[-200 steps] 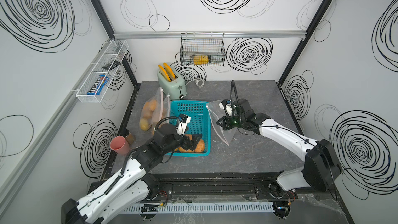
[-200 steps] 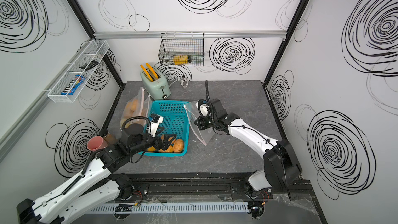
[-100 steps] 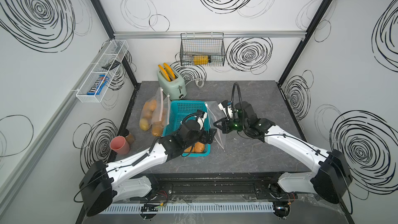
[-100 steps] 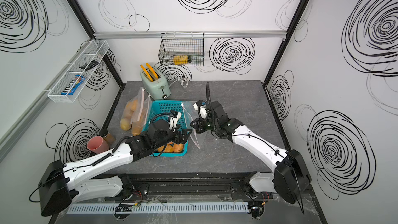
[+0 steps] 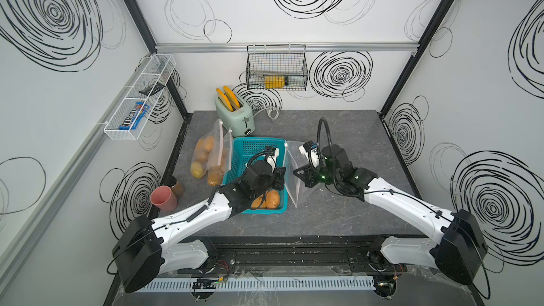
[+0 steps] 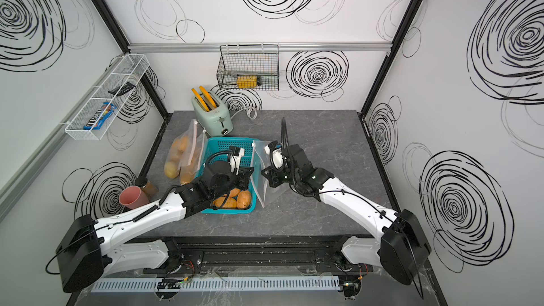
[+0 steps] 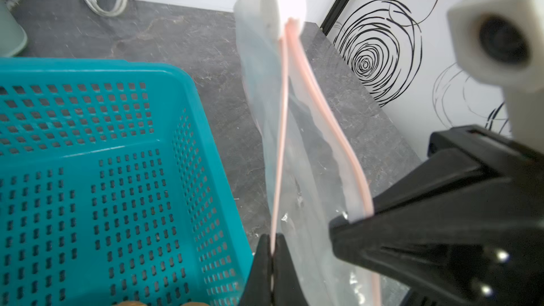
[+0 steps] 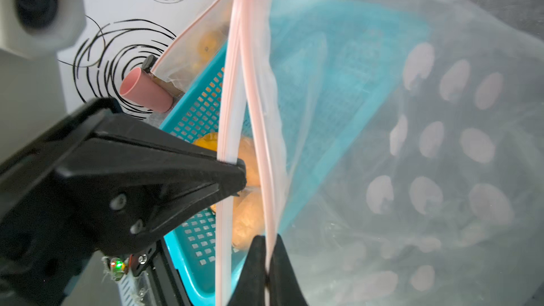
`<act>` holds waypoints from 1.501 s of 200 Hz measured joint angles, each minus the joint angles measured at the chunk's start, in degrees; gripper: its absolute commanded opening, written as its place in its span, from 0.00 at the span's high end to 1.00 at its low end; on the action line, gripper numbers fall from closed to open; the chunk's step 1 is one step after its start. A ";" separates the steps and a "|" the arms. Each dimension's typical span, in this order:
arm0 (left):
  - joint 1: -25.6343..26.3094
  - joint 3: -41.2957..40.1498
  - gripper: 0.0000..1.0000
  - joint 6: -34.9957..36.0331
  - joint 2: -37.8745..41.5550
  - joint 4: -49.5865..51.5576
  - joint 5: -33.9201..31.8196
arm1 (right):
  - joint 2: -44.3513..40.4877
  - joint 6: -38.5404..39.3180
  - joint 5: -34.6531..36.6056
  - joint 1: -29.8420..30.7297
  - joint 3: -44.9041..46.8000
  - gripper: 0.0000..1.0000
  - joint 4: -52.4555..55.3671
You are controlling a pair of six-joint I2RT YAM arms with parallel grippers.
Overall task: Put the potatoes into a zipper bag and zip it
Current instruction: Open the zipper of the food storage bag at the center of the board.
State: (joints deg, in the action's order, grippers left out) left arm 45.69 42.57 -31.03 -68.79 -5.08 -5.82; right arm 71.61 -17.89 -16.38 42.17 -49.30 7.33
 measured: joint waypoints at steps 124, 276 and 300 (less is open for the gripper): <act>-0.28 -2.71 0.77 -1.46 0.68 -0.98 1.75 | 0.61 0.96 4.24 2.82 2.86 1.00 -4.09; -6.16 -1.44 0.04 2.56 11.98 22.95 -6.01 | -3.85 -1.31 2.03 -2.05 3.43 1.00 -5.01; -7.85 -1.62 0.04 0.09 8.61 23.52 -4.70 | -2.71 -1.33 1.49 -2.43 3.43 1.00 -4.72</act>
State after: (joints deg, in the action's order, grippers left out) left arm 37.85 40.95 -30.94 -60.18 18.44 -10.52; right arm 68.90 -19.22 -14.90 39.75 -45.87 2.61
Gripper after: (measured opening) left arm 0.958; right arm 0.046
